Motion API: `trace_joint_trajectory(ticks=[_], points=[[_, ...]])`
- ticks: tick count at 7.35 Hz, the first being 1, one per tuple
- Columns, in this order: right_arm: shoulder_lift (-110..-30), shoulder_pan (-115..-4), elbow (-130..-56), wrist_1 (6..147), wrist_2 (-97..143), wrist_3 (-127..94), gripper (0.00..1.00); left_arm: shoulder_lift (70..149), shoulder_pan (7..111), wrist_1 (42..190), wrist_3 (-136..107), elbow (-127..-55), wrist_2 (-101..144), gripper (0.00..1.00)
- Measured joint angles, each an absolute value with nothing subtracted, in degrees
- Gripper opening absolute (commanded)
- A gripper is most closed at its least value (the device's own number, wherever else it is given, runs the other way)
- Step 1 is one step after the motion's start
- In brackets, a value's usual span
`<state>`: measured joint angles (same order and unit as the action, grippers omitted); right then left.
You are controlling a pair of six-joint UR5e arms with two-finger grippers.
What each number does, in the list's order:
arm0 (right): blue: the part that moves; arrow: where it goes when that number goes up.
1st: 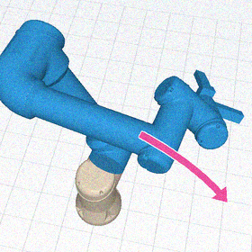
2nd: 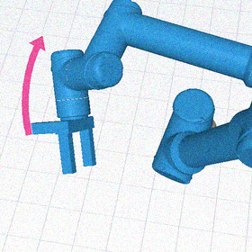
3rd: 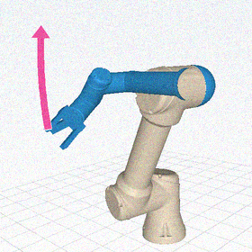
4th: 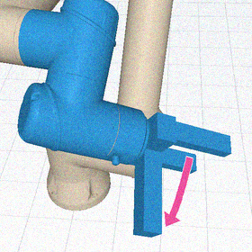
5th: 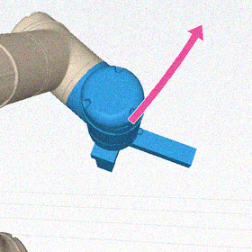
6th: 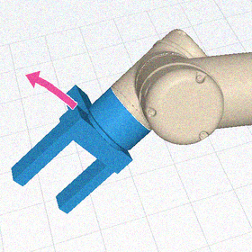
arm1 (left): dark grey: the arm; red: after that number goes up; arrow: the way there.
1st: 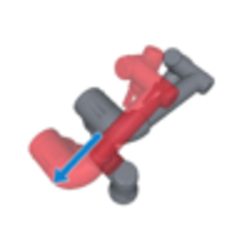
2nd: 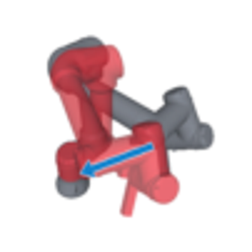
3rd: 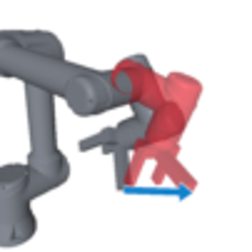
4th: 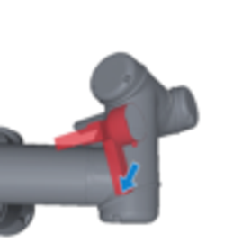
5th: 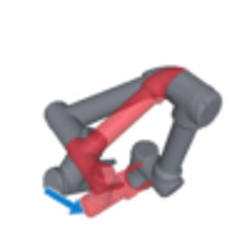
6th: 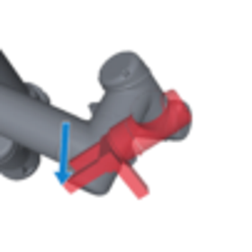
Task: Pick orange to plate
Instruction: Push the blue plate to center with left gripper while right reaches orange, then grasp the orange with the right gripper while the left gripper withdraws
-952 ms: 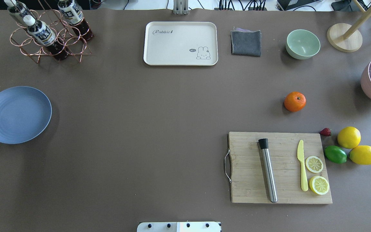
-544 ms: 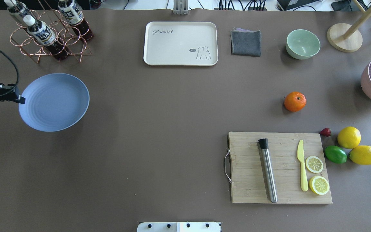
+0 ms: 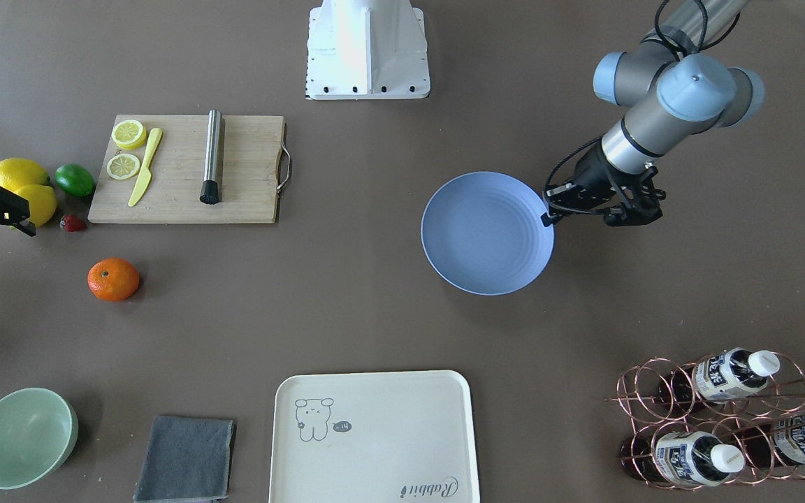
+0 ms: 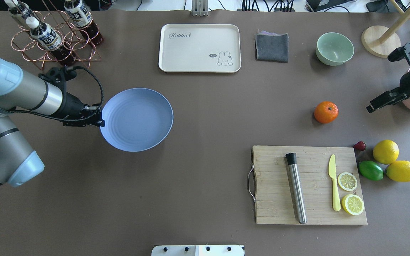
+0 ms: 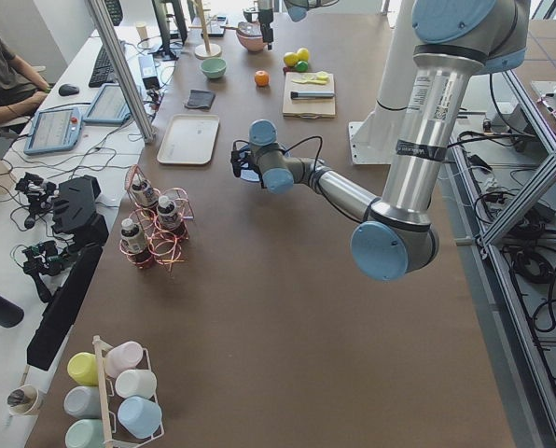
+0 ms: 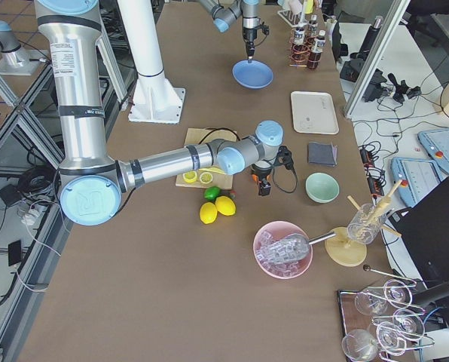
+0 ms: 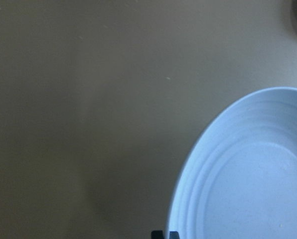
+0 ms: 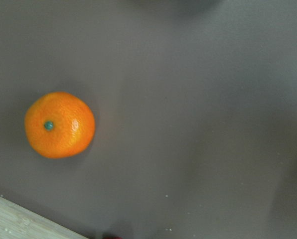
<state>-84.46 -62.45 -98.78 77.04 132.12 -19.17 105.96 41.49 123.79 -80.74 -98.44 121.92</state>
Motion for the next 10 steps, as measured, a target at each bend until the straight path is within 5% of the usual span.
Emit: trace_joint_trajectory(ticks=[8, 9, 10], points=[[-75.1, -51.6, -89.5, 71.7, 121.9, -26.5, 0.99, 115.1, 26.0, 119.3, -92.5, -97.0, 106.9, 0.0], [-74.9, -51.6, -89.3, 71.7, 122.1, -26.7, 0.93, 115.4, 25.6, 119.3, -92.7, -97.0, 106.6, 0.3], [-74.8, -51.5, -89.2, 71.7, 122.3, -26.9, 0.67, 115.7, 25.3, 119.3, -92.7, -97.0, 106.5, 0.96]])
